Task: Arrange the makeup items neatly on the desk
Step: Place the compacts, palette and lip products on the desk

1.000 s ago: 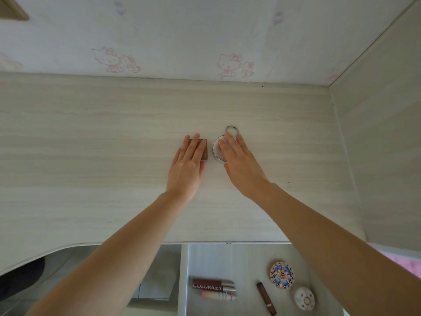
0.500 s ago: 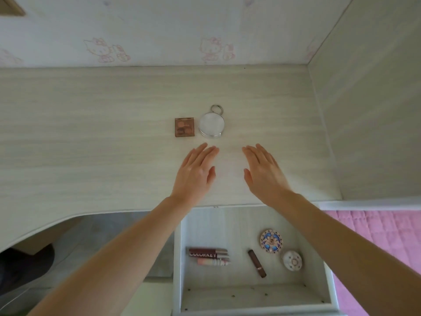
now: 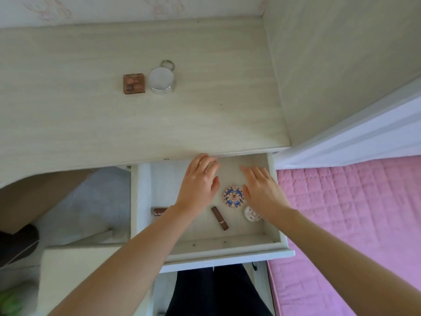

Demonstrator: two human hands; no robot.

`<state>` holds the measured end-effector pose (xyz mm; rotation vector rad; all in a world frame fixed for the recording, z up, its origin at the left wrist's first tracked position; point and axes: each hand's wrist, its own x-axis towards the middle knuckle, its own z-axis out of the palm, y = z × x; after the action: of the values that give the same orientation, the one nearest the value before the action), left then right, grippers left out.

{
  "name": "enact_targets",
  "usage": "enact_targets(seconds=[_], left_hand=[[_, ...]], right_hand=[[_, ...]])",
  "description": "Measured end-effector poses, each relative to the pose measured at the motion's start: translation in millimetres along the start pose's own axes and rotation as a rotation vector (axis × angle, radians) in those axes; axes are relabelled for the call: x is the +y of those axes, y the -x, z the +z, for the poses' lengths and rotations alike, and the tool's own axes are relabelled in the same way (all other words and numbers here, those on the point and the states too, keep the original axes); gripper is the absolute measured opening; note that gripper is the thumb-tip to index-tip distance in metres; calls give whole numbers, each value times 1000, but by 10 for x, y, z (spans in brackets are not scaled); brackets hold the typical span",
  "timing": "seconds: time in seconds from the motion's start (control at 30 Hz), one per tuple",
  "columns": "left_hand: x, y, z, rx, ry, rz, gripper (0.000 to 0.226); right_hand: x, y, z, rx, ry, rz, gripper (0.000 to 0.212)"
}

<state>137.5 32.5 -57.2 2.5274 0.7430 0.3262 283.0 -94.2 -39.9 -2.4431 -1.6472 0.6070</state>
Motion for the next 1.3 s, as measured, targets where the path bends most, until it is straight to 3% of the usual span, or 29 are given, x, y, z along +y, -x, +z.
enact_targets(seconds=[0.1,0.2,0.5,0.67,0.9,1.07,1.3], left_hand=[[101,52,219,-28,-8,22,29],[92,134,485,-154,-41,24,33],[-115,267,1212,-456,-68,-133,58],[-127,194,1441,-494,-121,-96,72],[-64,185,1586,-523,-202,-59,80],[-74,204,1636,-487,-186,-80,75],[-162,289,1580,-428,-64,-172,68]], right_hand=[[156,157,194,-82,-4,14,47],[270,235,405,-162,-1,52,49],[356,204,975,-378,165,203,38],[378,220,1193,-344,360,230,48],[416,216,1324,-494,433,182,48],[412,244,1290,-368,506,149,35],[466,252,1398,-466,318,147,42]])
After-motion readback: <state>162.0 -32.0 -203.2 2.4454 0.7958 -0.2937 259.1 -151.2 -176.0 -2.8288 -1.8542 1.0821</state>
